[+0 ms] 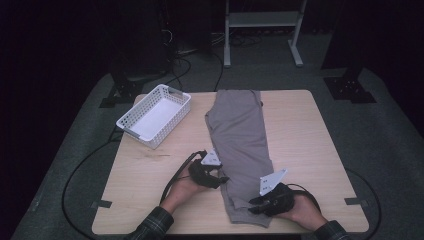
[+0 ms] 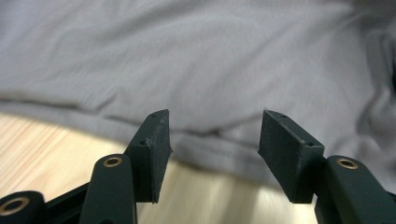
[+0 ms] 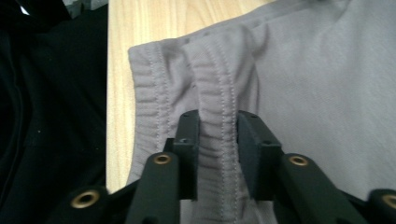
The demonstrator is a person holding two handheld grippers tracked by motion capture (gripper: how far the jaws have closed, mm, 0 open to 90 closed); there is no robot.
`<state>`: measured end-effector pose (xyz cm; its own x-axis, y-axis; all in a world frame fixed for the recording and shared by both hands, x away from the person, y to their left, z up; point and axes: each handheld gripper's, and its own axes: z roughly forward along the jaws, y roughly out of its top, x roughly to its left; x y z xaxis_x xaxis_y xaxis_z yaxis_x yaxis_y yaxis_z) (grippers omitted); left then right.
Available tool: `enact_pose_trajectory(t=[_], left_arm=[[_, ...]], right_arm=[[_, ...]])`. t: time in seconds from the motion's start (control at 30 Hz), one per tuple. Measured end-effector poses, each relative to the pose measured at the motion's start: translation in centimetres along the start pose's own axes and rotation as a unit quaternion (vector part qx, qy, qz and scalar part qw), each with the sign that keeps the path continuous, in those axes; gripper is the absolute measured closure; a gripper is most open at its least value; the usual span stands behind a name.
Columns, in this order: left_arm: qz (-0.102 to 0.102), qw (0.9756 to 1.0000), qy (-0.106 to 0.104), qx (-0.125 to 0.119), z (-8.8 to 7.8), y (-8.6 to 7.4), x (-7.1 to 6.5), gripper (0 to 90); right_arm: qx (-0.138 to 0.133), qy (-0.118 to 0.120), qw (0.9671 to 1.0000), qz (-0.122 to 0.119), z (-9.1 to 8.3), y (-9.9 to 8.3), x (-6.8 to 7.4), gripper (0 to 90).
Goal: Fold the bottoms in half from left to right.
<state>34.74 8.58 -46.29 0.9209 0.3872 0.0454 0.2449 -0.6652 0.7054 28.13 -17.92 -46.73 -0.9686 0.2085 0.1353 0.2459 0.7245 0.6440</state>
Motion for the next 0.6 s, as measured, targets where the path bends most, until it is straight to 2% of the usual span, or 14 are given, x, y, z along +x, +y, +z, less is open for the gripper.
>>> enact_pose_trajectory(t=[0.1, 0.2, 0.3, 0.43, 0.6], left_arm=[[0.007, 0.9998, 0.008, 0.018, -0.2, -0.7, -0.4, 41.7], [0.007, 0.9996, 0.011, 0.025, 0.0, -0.8, -0.5, 41.3], [0.005, 0.9996, 0.011, 0.024, 0.2, -0.7, -0.6, 41.3], [0.001, 0.9996, 0.011, 0.025, 0.2, -0.6, -0.7, 42.0], [-0.006, 0.9996, 0.007, 0.028, 0.2, -0.7, -0.5, 42.0]], right_arm=[[-0.005, 0.003, 1.0, 0.006, -0.2, 0.0, -0.1, 71.2], [-0.033, 0.023, 0.9989, 0.023, -1.0, 0.3, 0.2, 71.4], [-0.045, 0.029, 0.9985, 0.012, -1.6, 0.6, 0.9, 71.4], [-0.056, 0.032, 0.9979, 0.011, -2.0, 0.9, 1.7, 71.4], [-0.021, 0.021, 0.9995, -0.012, -0.8, 1.2, 2.9, 71.0]])
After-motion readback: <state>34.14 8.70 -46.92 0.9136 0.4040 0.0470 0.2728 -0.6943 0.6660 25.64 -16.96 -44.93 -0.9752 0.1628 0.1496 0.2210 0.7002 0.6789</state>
